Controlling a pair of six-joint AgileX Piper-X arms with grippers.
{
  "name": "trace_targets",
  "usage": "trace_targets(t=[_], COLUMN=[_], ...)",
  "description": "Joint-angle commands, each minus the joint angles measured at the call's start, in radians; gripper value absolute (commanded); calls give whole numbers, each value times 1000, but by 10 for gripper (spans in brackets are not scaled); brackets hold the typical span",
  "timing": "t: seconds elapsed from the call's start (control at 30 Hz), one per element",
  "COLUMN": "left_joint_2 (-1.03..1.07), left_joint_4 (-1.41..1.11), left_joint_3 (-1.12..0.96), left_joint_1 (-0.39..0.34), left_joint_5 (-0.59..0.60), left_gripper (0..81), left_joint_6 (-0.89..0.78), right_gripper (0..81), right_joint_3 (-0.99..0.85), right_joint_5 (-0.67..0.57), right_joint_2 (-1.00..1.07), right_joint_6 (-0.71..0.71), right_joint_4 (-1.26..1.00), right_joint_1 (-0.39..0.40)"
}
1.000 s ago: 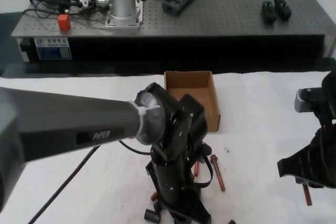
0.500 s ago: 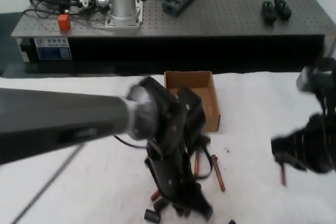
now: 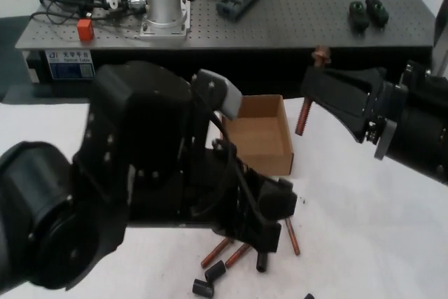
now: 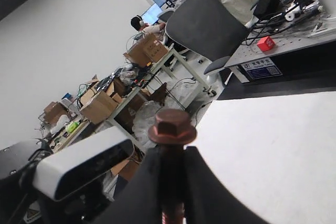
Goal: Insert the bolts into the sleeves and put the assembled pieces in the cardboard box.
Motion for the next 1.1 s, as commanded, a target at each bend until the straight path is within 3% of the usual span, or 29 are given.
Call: trace_targets(t=[0.0,0.53,0.77,0.83,0.87,1.0,1.07], left_joint_2=[-12,-12,-12,-12,-12,-12,-12], left_joint_4=[-38,-62,-62,-62,-62,-62,-62], left_joint_3=[-2,-2,-2,-2,-2,-2,-2], left_joint_1=[-1,-1,-1,-1,-1,-1,-1], left_joint_5=[12,12,12,12,12,12,9], left_gripper=[7,7,7,7,7,7,7], left_joint_6=[-13,-19,42,52,53,99,103], right_gripper=[46,46,45,2,51,377,396], right_joint_3=[-3,-3,-3,-3,-3,-3,-3], right_joint_5=[1,-76,-211,-222,-222,-219,-220], right_joint_2=[3,3,3,3,3,3,3], right_joint_6=[13,-55,-56,-81,-105,-147,-147], right_joint_4=[-13,141,184,184,184,181,181], right_joint_1=[8,12,12,12,12,12,7])
